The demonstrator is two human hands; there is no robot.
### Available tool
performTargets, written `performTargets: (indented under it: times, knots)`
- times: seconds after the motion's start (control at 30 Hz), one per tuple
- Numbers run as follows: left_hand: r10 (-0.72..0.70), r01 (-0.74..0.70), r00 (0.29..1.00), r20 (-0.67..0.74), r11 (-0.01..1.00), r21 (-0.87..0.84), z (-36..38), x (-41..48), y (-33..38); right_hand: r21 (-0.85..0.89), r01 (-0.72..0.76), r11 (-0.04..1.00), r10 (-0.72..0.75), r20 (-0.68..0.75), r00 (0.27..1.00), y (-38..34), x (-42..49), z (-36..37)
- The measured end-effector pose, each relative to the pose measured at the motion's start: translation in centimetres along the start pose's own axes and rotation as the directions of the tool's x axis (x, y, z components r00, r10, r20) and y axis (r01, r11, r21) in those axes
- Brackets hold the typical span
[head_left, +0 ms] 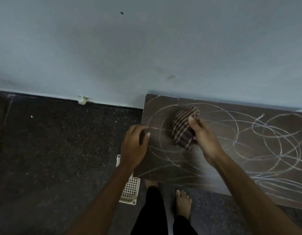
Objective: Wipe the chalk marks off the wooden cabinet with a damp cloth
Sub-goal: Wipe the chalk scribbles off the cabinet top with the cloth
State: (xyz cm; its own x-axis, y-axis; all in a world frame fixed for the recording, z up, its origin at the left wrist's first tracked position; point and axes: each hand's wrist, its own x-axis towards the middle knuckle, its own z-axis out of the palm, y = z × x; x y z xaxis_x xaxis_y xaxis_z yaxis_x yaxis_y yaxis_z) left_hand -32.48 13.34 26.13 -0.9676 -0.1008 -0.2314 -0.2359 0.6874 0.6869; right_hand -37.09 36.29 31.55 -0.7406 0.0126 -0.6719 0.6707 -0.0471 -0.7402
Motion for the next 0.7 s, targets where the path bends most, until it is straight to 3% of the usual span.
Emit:
performTargets:
  times: [0.07, 0.1, 0.2, 0.33, 0.4, 0.5, 0.7]
  knots:
    - [0.049, -0.049, 0.999, 0.001, 0.998, 0.024, -0.6, 1.6, -0.7, -0.233, 0.126, 0.964, -0.133, -0.016, 0.991, -1.6, 2.5, 1.2]
    - [0.071, -0.071, 0.997, 0.006, 0.997, 0.042, -0.9, 2.4, -1.2, -0.394, 0.193, 0.899, -0.217, -0.015, 0.976, -2.3, 3.9, 2.1]
    - [0.133, -0.134, 0.991, 0.019, 0.987, 0.084, -1.5, 4.7, -2.3, -0.75, 0.294, 0.593, -0.458, -0.013, 0.889, -3.0, 7.2, 5.6]
    - [0.207, -0.209, 0.978, 0.034, 0.971, 0.114, -2.0, 7.1, -2.9, -0.942, 0.238, 0.236, -0.492, 0.095, 0.866, -1.7, 9.3, 10.8]
    - [0.236, -0.238, 0.971, 0.034, 0.963, 0.123, -2.2, 8.2, -3.1, -0.948, 0.237, 0.212, -0.507, 0.101, 0.856, -0.8, 9.6, 11.9]
    - [0.302, -0.302, 0.953, 0.025, 0.942, 0.15, -2.5, 9.4, -3.2, -0.932, 0.238, 0.272, -0.529, 0.062, 0.847, 0.2, 9.7, 12.4]
    - [0.4, -0.396, 0.917, -0.001, 0.909, 0.133, -3.0, 11.2, -2.5, -0.962, 0.244, 0.124, -0.539, 0.141, 0.83, 0.4, 10.0, 12.6]
